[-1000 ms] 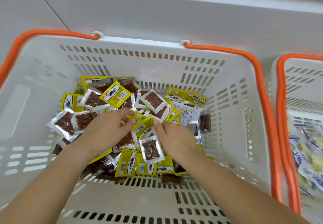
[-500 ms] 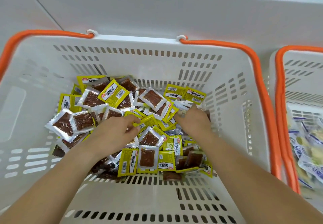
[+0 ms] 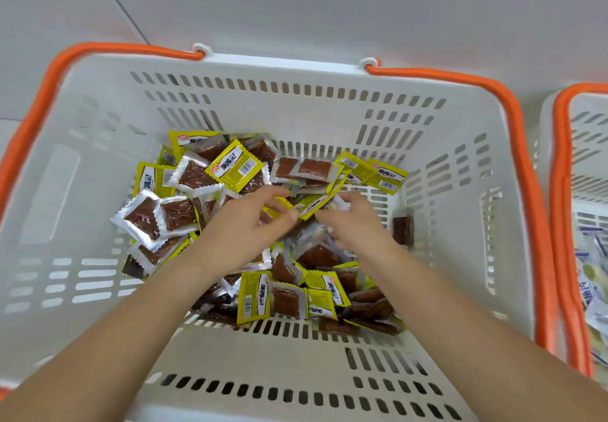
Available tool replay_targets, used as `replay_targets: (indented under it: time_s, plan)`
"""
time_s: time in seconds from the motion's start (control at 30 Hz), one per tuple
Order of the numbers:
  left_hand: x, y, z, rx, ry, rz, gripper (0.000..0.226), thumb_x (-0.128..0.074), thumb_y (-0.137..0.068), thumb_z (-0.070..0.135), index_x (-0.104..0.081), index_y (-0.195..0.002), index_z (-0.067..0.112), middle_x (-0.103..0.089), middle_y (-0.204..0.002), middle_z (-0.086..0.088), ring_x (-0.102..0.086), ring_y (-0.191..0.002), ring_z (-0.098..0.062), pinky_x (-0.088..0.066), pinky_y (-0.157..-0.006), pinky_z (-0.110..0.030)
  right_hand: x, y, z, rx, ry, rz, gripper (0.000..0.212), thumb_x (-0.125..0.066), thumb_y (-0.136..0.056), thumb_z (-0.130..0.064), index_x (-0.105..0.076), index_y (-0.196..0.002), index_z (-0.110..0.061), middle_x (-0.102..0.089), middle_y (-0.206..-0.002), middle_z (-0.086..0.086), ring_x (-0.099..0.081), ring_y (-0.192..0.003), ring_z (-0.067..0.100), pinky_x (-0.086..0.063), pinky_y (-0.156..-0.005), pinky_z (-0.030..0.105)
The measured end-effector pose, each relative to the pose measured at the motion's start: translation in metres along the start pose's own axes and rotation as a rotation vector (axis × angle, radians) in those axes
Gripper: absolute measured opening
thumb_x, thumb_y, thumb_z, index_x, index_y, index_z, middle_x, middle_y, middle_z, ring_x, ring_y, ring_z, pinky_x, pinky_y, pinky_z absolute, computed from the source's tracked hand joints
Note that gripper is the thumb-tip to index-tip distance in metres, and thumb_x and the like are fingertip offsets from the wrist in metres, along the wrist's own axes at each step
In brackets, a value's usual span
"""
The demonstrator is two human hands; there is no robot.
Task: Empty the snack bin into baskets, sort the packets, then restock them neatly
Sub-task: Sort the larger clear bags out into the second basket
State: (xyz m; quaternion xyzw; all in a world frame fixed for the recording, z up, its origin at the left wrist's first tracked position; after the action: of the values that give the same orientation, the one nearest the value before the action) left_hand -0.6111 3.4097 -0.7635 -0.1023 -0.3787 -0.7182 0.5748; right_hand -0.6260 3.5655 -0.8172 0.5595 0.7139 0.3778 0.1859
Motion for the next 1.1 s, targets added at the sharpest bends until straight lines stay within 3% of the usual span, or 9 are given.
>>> replay_targets:
  time_s: [0.17, 0.27, 0.37, 0.57, 0.7, 0.77, 0.9, 1.0, 1.1]
  plan:
    - [-0.033, 0.01, 0.019, -0.086, -0.08, -0.216, 0.07, -0.07, -0.079, 0.05, -0.034, -0.139, 0.042, -0.048, -0.129, 0.025, -0.049, -0.11, 0.009, -0.04, -0.09, -0.016, -0.028, 0.025, -0.008, -0.042, -0.237, -0.196, 0.048, -0.061, -0.093, -0.02, -0.04, -0.136, -0.016, -0.062, -0.103, 0.006, -0.069, -0.07, 0.017, -0.058, -0.06, 0.025]
    - [-0.023, 0.004, 0.008, -0.065, -0.314, -0.122, 0.052, -0.059, -0.092, 0.023, -0.04, -0.14, 0.029, -0.06, -0.12, 0.0, -0.06, -0.104, -0.02, -0.046, -0.08, -0.029, -0.02, 0.022, -0.023, 0.044, 0.022, -0.202, 0.028, -0.051, -0.096, -0.04, -0.056, -0.111, -0.017, -0.067, -0.083, -0.004, -0.07, -0.074, 0.015, -0.057, -0.071, 0.027]
    - [-0.003, -0.002, -0.011, 0.069, -0.264, -0.043, 0.027, -0.056, -0.095, 0.017, -0.053, -0.12, 0.023, -0.062, -0.097, -0.001, -0.055, -0.085, -0.018, -0.034, -0.067, -0.025, 0.009, 0.007, -0.036, 0.151, 0.354, -0.058, 0.028, -0.046, -0.096, -0.039, -0.065, -0.095, -0.018, -0.068, -0.083, -0.002, -0.066, -0.089, 0.023, -0.051, -0.088, 0.039]
    - [0.003, -0.004, -0.02, 0.115, -0.162, -0.023, 0.04, -0.057, -0.093, 0.013, -0.051, -0.132, 0.023, -0.064, -0.119, -0.001, -0.057, -0.103, -0.019, -0.039, -0.081, -0.025, 0.026, -0.016, -0.002, 0.17, 1.057, 0.12, 0.068, -0.06, -0.089, -0.027, -0.027, -0.147, -0.013, -0.03, -0.148, 0.013, -0.034, -0.134, 0.03, -0.039, -0.101, 0.039]
    - [0.006, -0.006, -0.024, 0.137, -0.117, -0.007, 0.041, -0.058, -0.093, 0.012, -0.05, -0.132, 0.023, -0.065, -0.115, -0.002, -0.058, -0.104, -0.02, -0.041, -0.084, -0.027, 0.031, -0.028, 0.013, 0.143, 1.022, 0.156, 0.095, -0.065, -0.087, -0.026, 0.002, -0.153, -0.014, 0.007, -0.16, 0.013, -0.003, -0.147, 0.029, -0.029, -0.113, 0.042]
    - [0.008, -0.005, -0.023, 0.137, -0.103, 0.006, 0.039, -0.058, -0.093, 0.012, -0.051, -0.13, 0.022, -0.063, -0.101, 0.001, -0.057, -0.097, -0.019, -0.039, -0.079, -0.026, 0.042, -0.033, 0.01, 0.14, 0.938, 0.232, 0.099, -0.065, -0.086, -0.023, 0.007, -0.152, -0.014, -0.001, -0.159, 0.015, -0.012, -0.146, 0.031, -0.033, -0.11, 0.042]
    - [0.016, -0.006, -0.021, 0.147, -0.081, 0.075, 0.04, -0.059, -0.092, 0.012, -0.05, -0.13, 0.022, -0.053, -0.081, 0.01, -0.053, -0.087, -0.019, -0.035, -0.072, -0.026, 0.062, -0.039, 0.022, 0.012, 0.542, 0.302, 0.054, -0.067, -0.084, -0.018, -0.047, -0.133, -0.01, -0.062, -0.113, 0.01, -0.06, -0.102, 0.027, -0.046, -0.079, 0.031]
    - [0.032, -0.006, -0.022, 0.152, 0.1, 0.175, 0.036, -0.06, -0.09, 0.008, -0.056, -0.118, 0.03, -0.063, -0.096, 0.011, -0.06, -0.092, -0.018, -0.047, -0.085, -0.032, 0.049, -0.029, -0.004, 0.174, 0.264, 0.242, 0.005, -0.066, -0.088, -0.018, -0.069, -0.092, -0.018, -0.065, -0.088, -0.006, -0.062, -0.091, 0.018, -0.043, -0.078, 0.026]
    - [0.05, -0.003, -0.023, 0.17, 0.397, 0.29, 0.03, -0.06, -0.087, -0.001, -0.065, -0.101, 0.025, -0.07, -0.089, 0.016, -0.065, -0.082, -0.004, -0.051, -0.074, -0.014, 0.033, -0.004, -0.055, 0.454, 0.261, 0.171, 0.013, -0.064, -0.09, -0.02, -0.062, -0.078, -0.026, -0.062, -0.085, -0.011, -0.058, -0.09, 0.012, -0.042, -0.079, 0.027]
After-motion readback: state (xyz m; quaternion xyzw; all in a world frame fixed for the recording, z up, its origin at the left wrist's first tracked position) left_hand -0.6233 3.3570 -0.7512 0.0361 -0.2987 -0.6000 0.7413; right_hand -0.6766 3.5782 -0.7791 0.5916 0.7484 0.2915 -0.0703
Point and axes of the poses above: each hand's wrist, its own y-axis away from the middle knuckle, its own x-axis out of the back of the hand, z = x × y, the point moved 10 cm from there along -y, towards the middle knuckle
